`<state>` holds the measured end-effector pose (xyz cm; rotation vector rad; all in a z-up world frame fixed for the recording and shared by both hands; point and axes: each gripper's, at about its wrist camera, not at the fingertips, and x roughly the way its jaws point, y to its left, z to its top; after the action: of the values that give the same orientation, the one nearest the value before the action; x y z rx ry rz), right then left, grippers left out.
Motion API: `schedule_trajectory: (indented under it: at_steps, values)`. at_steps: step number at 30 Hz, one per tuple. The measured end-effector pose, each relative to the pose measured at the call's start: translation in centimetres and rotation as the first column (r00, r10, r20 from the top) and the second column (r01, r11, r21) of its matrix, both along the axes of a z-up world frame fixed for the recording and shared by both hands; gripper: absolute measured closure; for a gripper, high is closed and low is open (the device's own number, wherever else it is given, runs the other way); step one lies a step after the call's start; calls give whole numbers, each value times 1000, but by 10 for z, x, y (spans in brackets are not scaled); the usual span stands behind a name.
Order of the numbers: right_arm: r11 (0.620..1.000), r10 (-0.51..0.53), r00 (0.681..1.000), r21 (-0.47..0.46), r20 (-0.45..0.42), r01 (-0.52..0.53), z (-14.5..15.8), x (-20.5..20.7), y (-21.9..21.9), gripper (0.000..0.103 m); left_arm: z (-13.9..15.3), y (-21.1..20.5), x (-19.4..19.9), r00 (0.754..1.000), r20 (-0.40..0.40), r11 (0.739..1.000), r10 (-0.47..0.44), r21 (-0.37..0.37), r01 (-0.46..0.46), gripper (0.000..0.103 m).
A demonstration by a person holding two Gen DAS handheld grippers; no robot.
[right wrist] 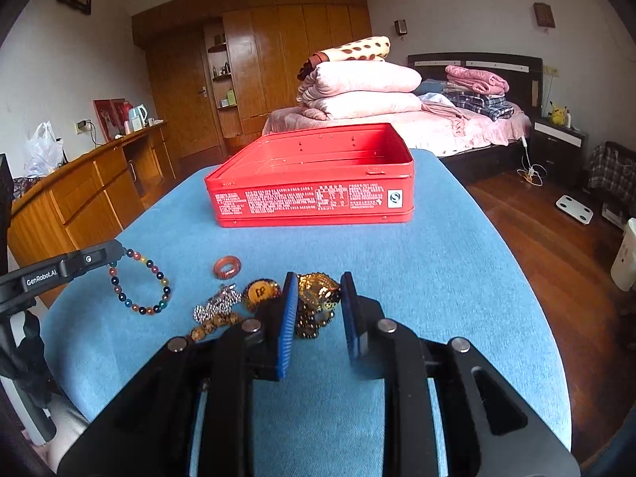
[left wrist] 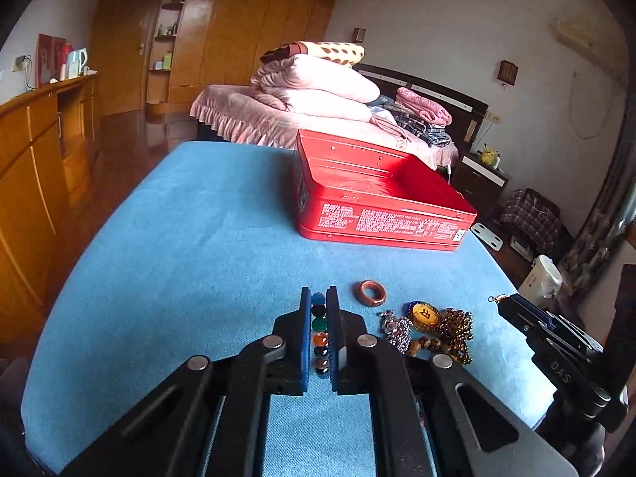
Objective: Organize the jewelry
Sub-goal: 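Carry the pendant and bracelet into the red tin and release them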
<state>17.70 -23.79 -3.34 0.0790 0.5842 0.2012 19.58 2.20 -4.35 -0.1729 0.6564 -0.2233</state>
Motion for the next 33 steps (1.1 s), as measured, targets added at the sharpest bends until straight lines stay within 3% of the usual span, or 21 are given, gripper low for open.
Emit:
schedule_trajectory:
  at_steps: [11,19,25,33]
  values:
    - [999,25,1000,32,-14,-25,37,55,9,82,48,-11,33,995,96,999,-20,-37,23,96]
    - [1000,4,1000,29,-14,-3,61,109,12,82,81,-29,78,986,163,998,-26,-59,36,96]
    - [999,-33,998,11,-46,34,60,153,10,82,77,-41,128,990,138,999,-14,-51,21,96]
    - [998,-57,993,-3,-100,57,39,200,8,82,48,-58,179,996,82,999,-19,-25,22,96]
